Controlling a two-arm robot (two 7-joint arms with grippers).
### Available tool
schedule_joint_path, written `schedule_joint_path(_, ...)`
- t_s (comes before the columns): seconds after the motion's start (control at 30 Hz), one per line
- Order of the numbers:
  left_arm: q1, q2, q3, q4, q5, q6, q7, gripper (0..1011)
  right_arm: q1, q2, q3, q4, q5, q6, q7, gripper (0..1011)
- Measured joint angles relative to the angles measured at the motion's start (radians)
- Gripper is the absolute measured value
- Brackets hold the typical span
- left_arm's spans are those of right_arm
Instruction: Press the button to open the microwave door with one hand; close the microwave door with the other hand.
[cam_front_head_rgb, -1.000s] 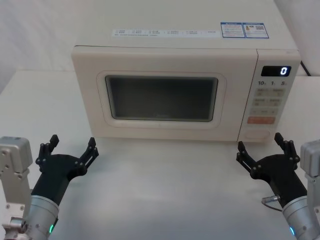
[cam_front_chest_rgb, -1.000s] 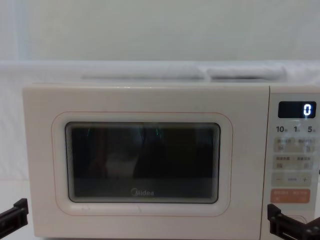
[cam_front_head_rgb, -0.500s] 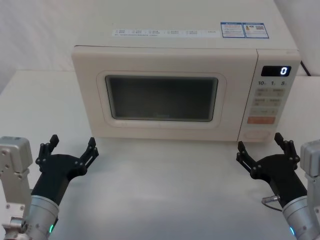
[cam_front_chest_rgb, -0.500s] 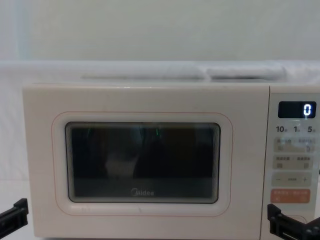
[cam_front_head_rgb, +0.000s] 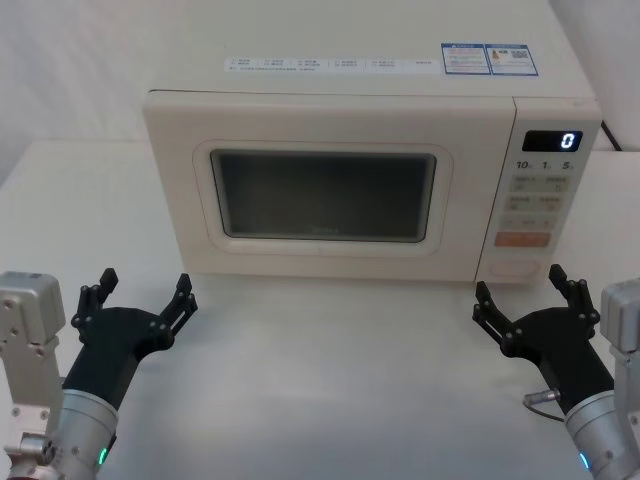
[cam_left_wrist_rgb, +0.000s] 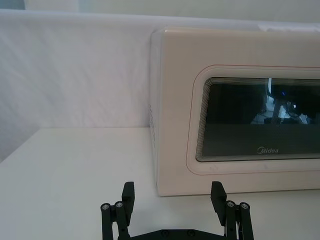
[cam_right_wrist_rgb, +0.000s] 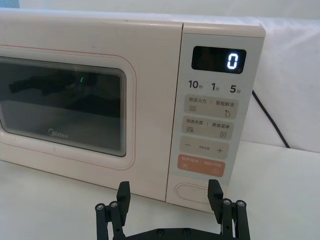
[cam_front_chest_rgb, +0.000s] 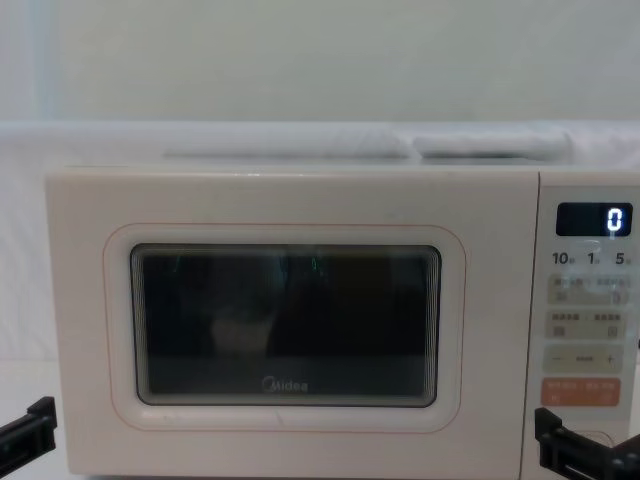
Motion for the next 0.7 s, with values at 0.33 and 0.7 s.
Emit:
schedule_joint_path(0.33,0.000,0.000,0.000,0.000,0.000,0.000,0.000,1001,0.000,0.000,0.000,0.000,0.000,0.000,0.000,886)
schedule_joint_path(0.7,0.000,0.000,0.000,0.000,0.000,0.000,0.000,1001,0.000,0.000,0.000,0.000,0.000,0.000,0.000,551)
